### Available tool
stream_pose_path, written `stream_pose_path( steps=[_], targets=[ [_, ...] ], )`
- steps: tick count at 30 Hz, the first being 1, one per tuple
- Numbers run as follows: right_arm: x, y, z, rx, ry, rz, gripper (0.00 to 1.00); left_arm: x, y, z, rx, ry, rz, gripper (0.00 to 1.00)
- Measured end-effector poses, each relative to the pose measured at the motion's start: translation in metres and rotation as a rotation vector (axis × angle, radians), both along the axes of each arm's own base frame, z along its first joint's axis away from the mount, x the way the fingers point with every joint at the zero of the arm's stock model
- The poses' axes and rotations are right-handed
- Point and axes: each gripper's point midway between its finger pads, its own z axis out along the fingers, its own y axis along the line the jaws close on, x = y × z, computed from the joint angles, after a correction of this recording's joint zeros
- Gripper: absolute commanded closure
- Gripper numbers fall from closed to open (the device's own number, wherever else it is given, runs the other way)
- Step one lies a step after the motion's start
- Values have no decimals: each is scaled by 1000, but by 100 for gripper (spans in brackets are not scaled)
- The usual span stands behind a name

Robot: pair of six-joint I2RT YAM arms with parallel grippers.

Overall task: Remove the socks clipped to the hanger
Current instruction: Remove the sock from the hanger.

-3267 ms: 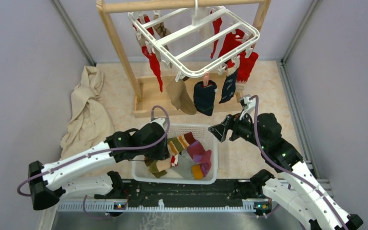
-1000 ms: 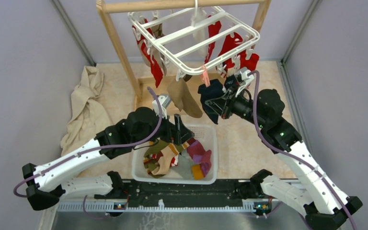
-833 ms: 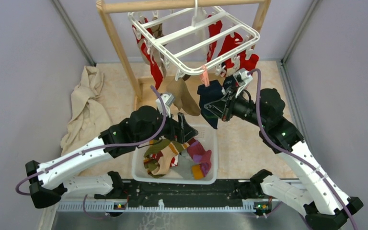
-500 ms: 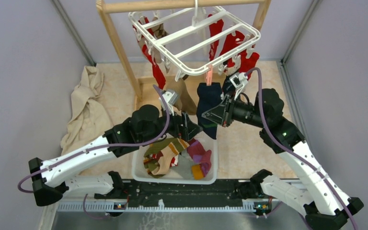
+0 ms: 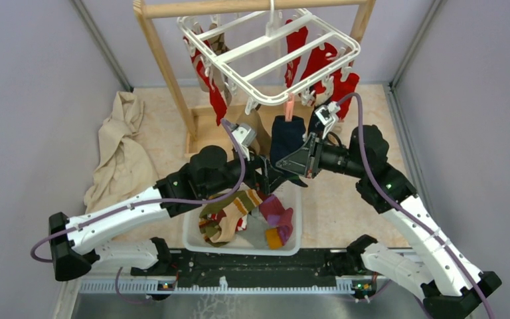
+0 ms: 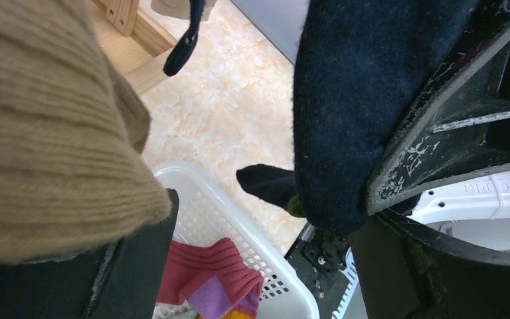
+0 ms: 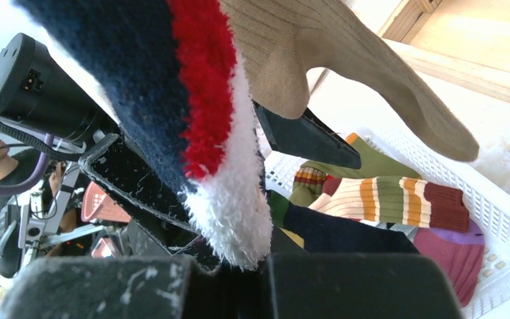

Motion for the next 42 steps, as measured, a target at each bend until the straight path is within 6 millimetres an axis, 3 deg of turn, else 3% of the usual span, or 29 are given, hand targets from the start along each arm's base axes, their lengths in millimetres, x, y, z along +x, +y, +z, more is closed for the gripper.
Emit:
stream_pose_path(
  steps=[3,11,17,24,30,37,39,42],
  targets=[
    [1,0,1,10,14,-8,100,-1,-5,2,-16,-12,-8,2],
    [3,-2,-3,29,37,-48,100,-11,-15,12,-69,-36,-51,16],
    [6,-3,-4,30,44,-63,100,-15,-18,9,-90,-38,-79,1],
    [7,-4,-5,26,46,-70,100,-27,-17,-9,-84,-19,-128,1],
    [8,-4,-6,22,49,-79,100,-32,-12,-1,-125,-30,-141,1],
    [9,-5,-6,22,49,-88,100,-31,-26,-5,-139,-30,-170,2],
    [10,-5,-6,21,49,-91,100,-32,-31,-11,-131,-21,-181,8],
    [10,-5,-7,20,49,-94,100,-32,-35,-16,-125,-9,-187,37]
  ],
)
